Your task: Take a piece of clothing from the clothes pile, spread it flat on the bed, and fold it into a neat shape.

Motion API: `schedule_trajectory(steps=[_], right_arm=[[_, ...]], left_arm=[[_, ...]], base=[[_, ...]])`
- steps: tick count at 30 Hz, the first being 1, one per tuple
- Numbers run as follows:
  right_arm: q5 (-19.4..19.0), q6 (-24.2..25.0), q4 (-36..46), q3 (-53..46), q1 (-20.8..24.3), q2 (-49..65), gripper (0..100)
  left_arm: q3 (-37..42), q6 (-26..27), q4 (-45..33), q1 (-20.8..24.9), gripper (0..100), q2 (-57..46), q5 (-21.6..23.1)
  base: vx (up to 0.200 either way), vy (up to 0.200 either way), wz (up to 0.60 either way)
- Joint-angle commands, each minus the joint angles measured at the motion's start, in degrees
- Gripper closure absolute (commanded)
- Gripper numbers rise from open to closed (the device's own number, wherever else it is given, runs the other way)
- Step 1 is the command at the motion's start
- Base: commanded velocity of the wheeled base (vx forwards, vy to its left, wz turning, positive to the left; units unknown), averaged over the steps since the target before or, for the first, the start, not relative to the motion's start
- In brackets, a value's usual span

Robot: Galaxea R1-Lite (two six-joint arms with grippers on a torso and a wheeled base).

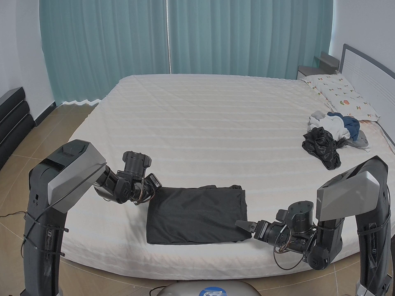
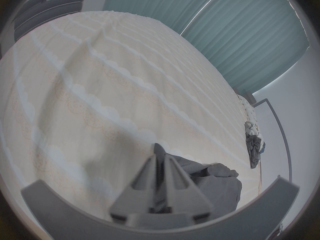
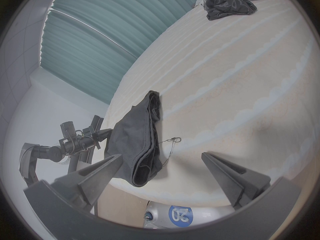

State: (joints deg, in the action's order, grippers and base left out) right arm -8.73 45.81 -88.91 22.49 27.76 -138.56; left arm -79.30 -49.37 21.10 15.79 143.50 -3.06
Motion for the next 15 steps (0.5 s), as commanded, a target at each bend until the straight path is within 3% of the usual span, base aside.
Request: schedule_trajectory(steps=[1, 2, 3, 15], right_arm=[[-0.24, -0.02, 0.05, 0.71, 0.19, -0.84, 0], [-0.41, -0.02, 0.14, 0.8, 0.19, -0.92, 0], [-0.59, -0.02, 0.14, 0.89, 0.19, -1.01, 100], [-1.03, -1.87, 3.56, -0.69, 0.1, -0.75, 100]], left_arm=[[0.02, -0.11, 0.08, -0.05, 100, -0.06, -0.63], [0.02, -0.11, 0.08, -0.05, 100, -0.15, -0.72], [0.11, -0.11, 0.08, -0.05, 100, -0.15, -0.72], [0.02, -1.52, 0.08, -0.23, 100, 0.12, -1.6]], base=[[0.0, 0.0, 0.0], [0.0, 0.0, 0.0], [0.0, 0.0, 0.0], [0.0, 0.0, 0.0]])
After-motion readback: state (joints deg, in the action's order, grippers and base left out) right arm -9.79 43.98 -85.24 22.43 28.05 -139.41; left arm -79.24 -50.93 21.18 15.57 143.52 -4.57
